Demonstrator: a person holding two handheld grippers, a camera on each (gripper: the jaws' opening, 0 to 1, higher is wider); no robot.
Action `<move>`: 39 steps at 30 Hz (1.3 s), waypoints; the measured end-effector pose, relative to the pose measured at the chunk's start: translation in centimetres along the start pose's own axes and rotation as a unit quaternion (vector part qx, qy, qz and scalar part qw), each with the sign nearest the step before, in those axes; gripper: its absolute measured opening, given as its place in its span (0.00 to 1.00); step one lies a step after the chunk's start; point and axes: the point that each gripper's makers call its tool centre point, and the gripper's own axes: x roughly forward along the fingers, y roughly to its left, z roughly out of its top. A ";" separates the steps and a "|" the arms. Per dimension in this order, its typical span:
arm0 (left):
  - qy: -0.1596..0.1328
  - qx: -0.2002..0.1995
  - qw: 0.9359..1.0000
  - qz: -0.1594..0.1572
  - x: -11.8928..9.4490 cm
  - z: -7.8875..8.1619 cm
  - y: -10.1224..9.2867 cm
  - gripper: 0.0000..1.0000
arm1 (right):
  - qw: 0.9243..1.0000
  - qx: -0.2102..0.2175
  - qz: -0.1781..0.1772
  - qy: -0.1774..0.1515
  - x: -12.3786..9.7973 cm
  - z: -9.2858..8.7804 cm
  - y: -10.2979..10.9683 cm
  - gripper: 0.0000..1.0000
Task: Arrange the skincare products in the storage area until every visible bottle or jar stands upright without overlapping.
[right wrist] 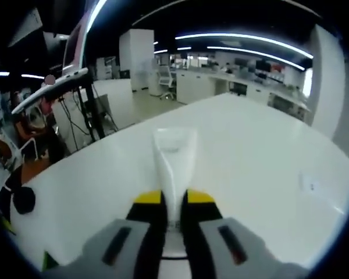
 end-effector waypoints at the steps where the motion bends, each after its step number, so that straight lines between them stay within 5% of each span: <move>1: 0.000 0.000 1.000 -0.001 0.0 0.0 0.0 0.92 | 1.000 0.000 -0.001 -0.002 -0.2 0.1 0.0 0.06; 17: 0.007 0.005 1.000 -0.012 1.0 0.3 -0.7 0.91 | 0.990 0.080 0.023 -0.114 -5.3 2.6 0.8 0.06; 26: 0.014 0.015 1.000 -0.018 1.2 0.4 -1.7 0.91 | 0.987 0.096 0.007 -0.129 -8.2 0.9 0.5 0.06; 39: 0.027 0.037 0.998 -0.032 2.2 1.2 -3.5 0.90 | 0.977 0.099 -0.011 -0.187 -14.0 1.0 -0.8 0.06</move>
